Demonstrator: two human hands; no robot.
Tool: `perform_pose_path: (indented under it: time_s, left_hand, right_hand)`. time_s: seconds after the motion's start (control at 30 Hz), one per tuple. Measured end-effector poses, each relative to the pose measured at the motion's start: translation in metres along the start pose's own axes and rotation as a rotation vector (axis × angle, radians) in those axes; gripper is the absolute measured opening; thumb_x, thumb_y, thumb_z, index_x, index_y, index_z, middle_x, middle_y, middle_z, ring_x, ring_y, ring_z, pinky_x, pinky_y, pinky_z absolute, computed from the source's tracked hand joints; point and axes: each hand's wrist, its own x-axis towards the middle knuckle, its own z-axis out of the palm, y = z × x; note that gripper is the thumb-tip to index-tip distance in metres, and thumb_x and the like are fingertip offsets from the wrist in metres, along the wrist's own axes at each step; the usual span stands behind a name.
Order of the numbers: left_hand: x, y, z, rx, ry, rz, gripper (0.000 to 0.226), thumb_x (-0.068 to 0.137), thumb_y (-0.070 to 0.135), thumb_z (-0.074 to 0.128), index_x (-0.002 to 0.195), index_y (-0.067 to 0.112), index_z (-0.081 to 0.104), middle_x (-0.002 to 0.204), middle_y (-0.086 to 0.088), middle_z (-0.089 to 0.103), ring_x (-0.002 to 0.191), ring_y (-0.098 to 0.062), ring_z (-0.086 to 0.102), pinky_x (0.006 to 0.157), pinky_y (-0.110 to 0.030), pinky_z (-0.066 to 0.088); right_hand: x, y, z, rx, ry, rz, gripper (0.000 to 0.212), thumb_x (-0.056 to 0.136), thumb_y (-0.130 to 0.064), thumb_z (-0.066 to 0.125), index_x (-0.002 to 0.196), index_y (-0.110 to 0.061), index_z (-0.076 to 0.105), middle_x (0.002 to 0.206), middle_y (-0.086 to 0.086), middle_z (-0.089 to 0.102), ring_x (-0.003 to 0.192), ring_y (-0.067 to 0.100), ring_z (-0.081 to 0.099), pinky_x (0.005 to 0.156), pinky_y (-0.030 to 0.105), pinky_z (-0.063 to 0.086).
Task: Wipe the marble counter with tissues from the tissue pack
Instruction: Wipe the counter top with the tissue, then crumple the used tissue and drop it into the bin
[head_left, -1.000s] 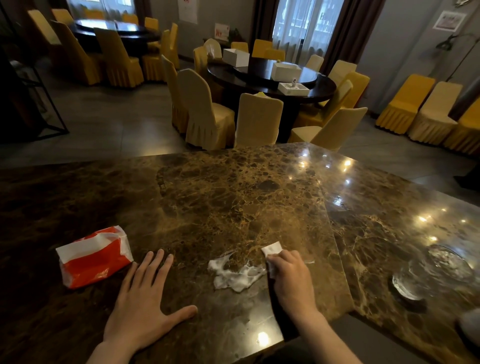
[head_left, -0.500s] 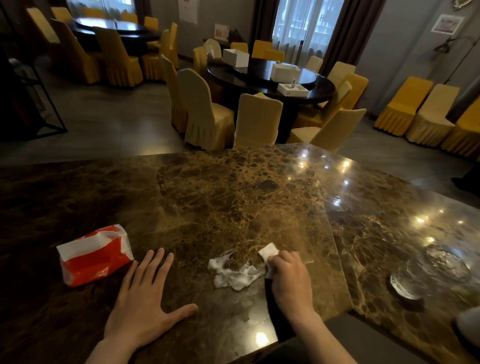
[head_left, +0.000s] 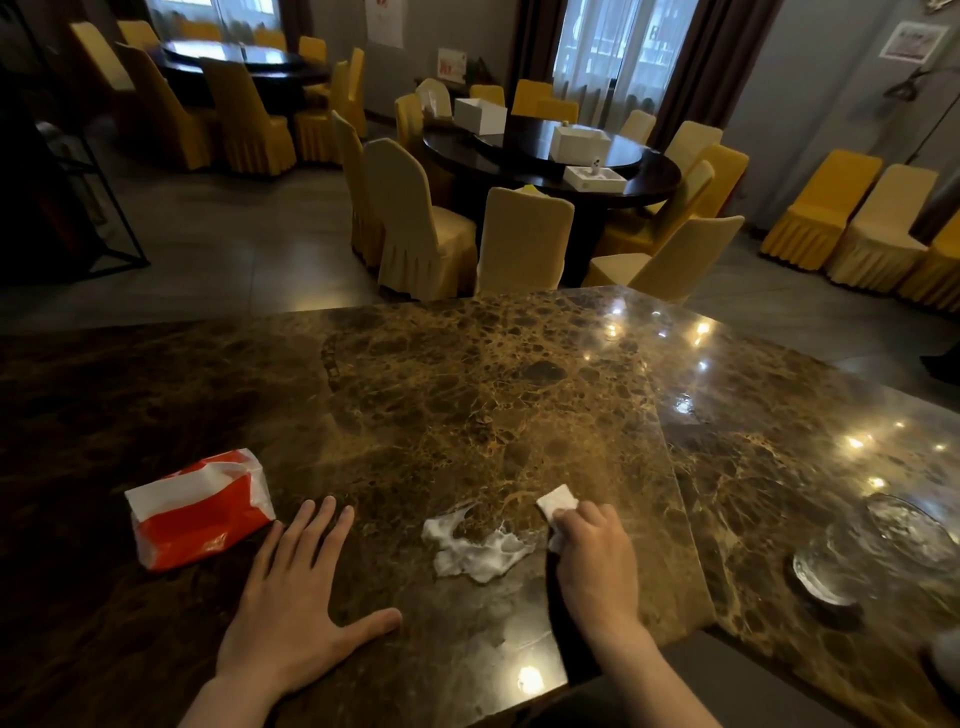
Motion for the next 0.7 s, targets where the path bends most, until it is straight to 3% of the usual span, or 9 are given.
perform_pose_path:
  time_s: [0.1,0.2,0.27,0.4,0.47,0.53,0.6,0.7]
  left_hand:
    - [0.001,0.001,-0.001,0.001,-0.004,-0.006,0.127,0.061,0.11,0.021,0.159,0.035,-0.01,0.169,0.011,-0.015,0.151,-0.008,-0.025,0.126,-0.042,-0.01]
    - [0.0,0.001,-0.001,0.001,-0.002,-0.009,0.128,0.061,0.11,0.021,0.159,0.035,-0.009,0.17,0.01,-0.014,0.152,-0.008,-0.024,0.126,-0.042,-0.011]
    - [0.0,0.001,-0.002,0.019,-0.016,-0.009,0.129,0.059,0.111,0.019,0.159,0.035,-0.011,0.169,0.01,-0.016,0.152,-0.008,-0.025,0.126,-0.042,-0.011]
    - [-0.001,0.003,-0.004,-0.009,-0.012,-0.014,0.13,0.059,0.111,0.021,0.159,0.034,-0.01,0.169,0.011,-0.015,0.151,-0.007,-0.025,0.125,-0.039,-0.014]
    - [-0.001,0.001,-0.004,-0.015,-0.027,-0.011,0.129,0.06,0.111,0.023,0.16,0.034,-0.009,0.169,0.012,-0.016,0.151,-0.006,-0.025,0.124,-0.038,-0.014]
    - [-0.002,-0.001,-0.005,-0.022,-0.054,-0.004,0.128,0.061,0.11,0.024,0.16,0.035,-0.008,0.168,0.013,-0.016,0.15,-0.005,-0.026,0.124,-0.037,-0.015]
    - [-0.002,-0.003,-0.007,-0.082,-0.063,0.01,0.124,0.063,0.108,0.027,0.16,0.038,-0.003,0.168,0.016,-0.013,0.15,-0.001,-0.024,0.125,-0.035,-0.015]
    - [-0.008,-0.005,-0.013,-0.159,-0.044,0.033,0.115,0.066,0.106,0.031,0.159,0.042,0.007,0.168,0.019,-0.004,0.151,0.001,-0.014,0.126,-0.036,-0.007]
  right_hand:
    - [-0.008,-0.02,0.005,0.044,-0.061,-0.051,0.031,0.069,0.007,0.077,0.09,-0.017,0.077,0.084,-0.007,0.063,0.081,0.016,0.051,0.06,0.027,0.042]
    - [-0.012,-0.028,0.004,0.043,-0.111,-0.138,0.023,0.075,0.0,0.077,0.084,-0.022,0.076,0.079,-0.011,0.059,0.078,0.013,0.047,0.057,0.025,0.04]
    - [-0.013,-0.032,0.0,0.12,-0.132,-0.166,0.023,0.081,-0.001,0.074,0.083,-0.024,0.076,0.079,-0.012,0.061,0.079,0.013,0.051,0.061,0.029,0.046]
    - [-0.007,-0.033,-0.028,0.59,-0.113,0.168,0.046,0.084,0.009,0.064,0.113,-0.025,0.076,0.107,-0.011,0.075,0.101,0.007,0.066,0.09,0.033,0.056]
    - [-0.006,-0.033,-0.044,0.87,-0.188,0.333,0.054,0.088,0.007,0.064,0.123,-0.034,0.071,0.113,-0.01,0.075,0.103,0.008,0.068,0.089,0.034,0.058]
    - [-0.01,-0.039,-0.055,1.118,-0.313,0.432,0.054,0.089,0.008,0.065,0.119,-0.036,0.072,0.107,-0.004,0.078,0.098,0.018,0.072,0.083,0.04,0.06]
    - [-0.014,-0.048,-0.065,1.275,-0.404,0.515,0.047,0.09,0.013,0.059,0.107,-0.025,0.08,0.105,0.002,0.079,0.098,0.026,0.074,0.082,0.048,0.062]
    - [-0.02,-0.061,-0.074,1.342,-0.431,0.591,0.039,0.093,0.017,0.051,0.089,-0.007,0.082,0.108,0.009,0.078,0.098,0.028,0.074,0.074,0.036,0.06]
